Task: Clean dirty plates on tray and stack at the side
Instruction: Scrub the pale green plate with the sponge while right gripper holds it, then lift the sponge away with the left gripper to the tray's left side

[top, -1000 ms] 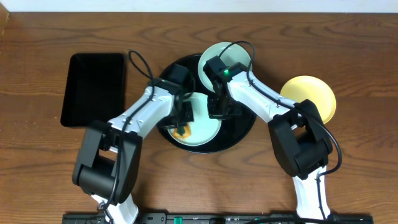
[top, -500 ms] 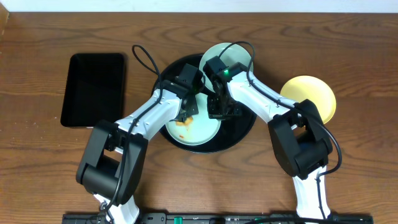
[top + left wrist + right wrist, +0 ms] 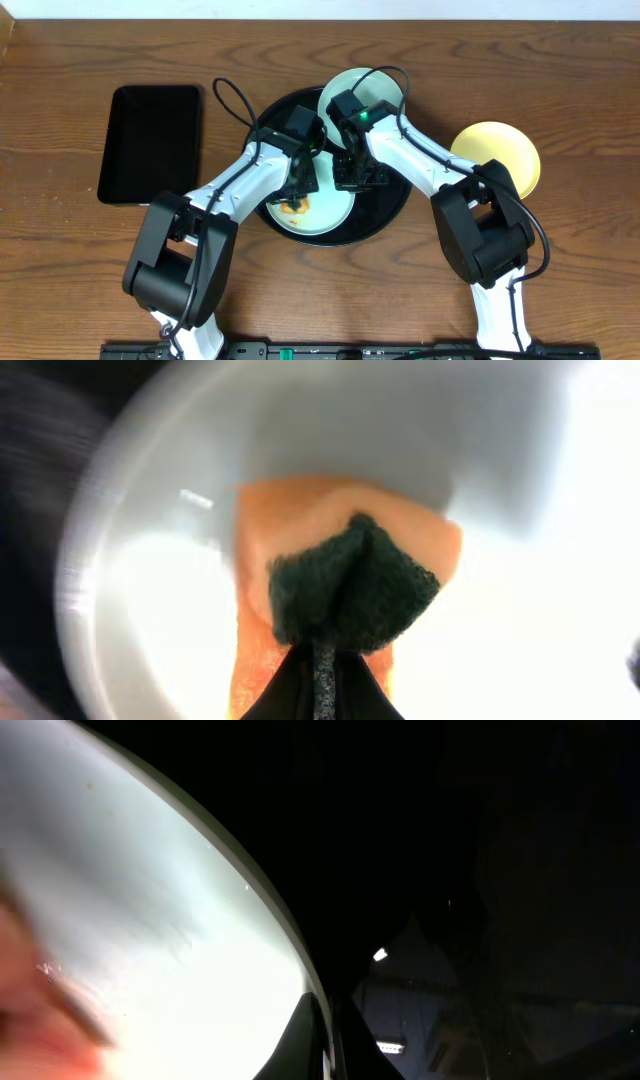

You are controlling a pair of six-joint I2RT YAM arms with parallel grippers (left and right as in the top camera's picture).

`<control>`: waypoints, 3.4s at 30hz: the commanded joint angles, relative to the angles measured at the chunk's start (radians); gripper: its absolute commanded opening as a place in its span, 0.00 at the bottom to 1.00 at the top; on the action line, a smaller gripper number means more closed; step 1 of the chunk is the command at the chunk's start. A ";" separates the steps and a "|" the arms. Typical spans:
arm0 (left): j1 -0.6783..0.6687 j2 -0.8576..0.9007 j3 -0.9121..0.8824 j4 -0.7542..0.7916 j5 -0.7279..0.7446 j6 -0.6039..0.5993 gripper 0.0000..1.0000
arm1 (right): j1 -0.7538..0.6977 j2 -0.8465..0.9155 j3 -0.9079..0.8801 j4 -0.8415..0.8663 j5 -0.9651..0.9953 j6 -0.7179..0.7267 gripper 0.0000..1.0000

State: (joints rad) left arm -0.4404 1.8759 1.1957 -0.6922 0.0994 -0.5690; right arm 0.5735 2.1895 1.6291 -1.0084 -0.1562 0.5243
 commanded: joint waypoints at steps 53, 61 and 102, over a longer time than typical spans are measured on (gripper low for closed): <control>0.037 0.019 -0.001 0.107 -0.253 -0.117 0.07 | 0.002 0.010 -0.021 -0.013 0.023 -0.017 0.01; 0.036 0.017 0.001 -0.050 -0.014 -0.006 0.07 | 0.002 0.010 -0.021 -0.013 0.016 -0.026 0.01; 0.450 -0.354 0.073 -0.189 0.126 0.261 0.07 | -0.021 0.021 -0.101 0.106 -0.247 0.020 0.01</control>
State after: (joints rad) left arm 0.0101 1.5234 1.2594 -0.8799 0.2127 -0.3309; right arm 0.5632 2.1838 1.5677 -0.9001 -0.3508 0.5381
